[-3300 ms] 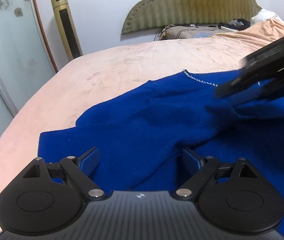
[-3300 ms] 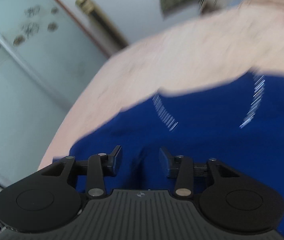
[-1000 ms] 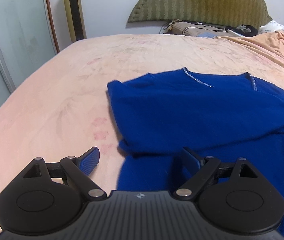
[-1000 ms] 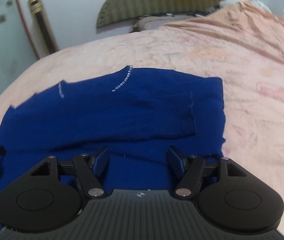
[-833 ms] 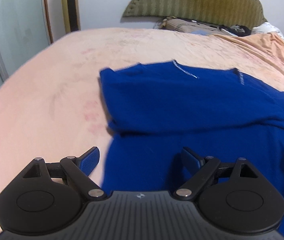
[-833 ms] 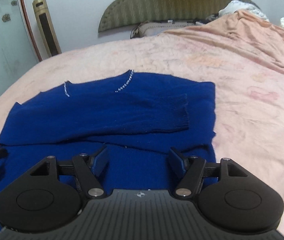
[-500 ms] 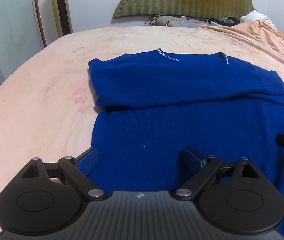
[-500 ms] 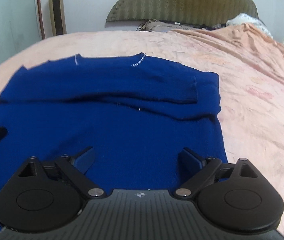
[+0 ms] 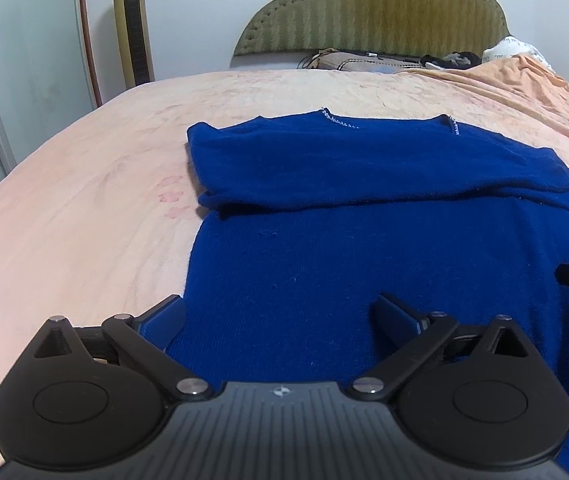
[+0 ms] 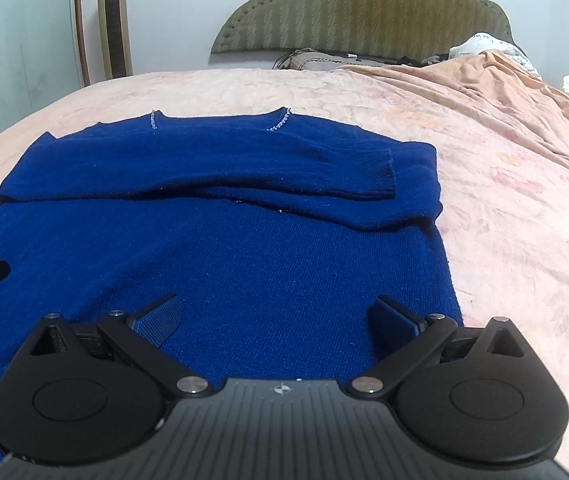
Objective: Fold small clothes
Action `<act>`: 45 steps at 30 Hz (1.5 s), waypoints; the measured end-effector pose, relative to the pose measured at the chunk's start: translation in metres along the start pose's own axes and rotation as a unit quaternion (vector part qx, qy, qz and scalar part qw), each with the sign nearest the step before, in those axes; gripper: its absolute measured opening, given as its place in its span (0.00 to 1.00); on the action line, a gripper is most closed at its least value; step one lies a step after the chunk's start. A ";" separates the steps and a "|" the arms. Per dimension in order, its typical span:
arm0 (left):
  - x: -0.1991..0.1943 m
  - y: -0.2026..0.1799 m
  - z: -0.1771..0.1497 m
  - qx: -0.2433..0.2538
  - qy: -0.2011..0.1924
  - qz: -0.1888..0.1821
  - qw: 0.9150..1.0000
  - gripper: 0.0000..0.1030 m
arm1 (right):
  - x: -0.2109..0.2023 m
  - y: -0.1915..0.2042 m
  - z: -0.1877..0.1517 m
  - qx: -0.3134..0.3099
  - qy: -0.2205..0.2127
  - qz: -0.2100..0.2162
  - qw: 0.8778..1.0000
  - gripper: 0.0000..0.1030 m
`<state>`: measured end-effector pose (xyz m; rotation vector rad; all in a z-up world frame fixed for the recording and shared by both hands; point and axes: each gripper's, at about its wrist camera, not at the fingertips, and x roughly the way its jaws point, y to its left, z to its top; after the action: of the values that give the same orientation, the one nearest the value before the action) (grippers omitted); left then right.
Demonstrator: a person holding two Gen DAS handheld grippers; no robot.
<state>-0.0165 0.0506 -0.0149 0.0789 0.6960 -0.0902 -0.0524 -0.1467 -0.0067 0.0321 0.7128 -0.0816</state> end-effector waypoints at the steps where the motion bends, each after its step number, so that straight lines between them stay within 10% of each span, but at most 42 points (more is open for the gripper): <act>1: 0.000 0.000 0.000 0.000 -0.001 0.001 1.000 1.00 | 0.000 0.000 0.000 0.000 0.000 0.000 1.000 1.00; 31: -0.044 0.034 -0.009 0.022 0.006 -0.006 1.000 1.00 | -0.041 -0.015 -0.013 0.032 -0.006 0.041 0.999 1.00; 45: -0.048 0.072 -0.014 -0.069 0.088 -0.153 0.982 1.00 | -0.098 -0.074 -0.038 0.024 0.039 0.001 0.999 0.99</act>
<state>-0.0548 0.1263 0.0084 -0.1549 0.8867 -0.3326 -0.1571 -0.2117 0.0286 0.0815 0.7888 -0.0952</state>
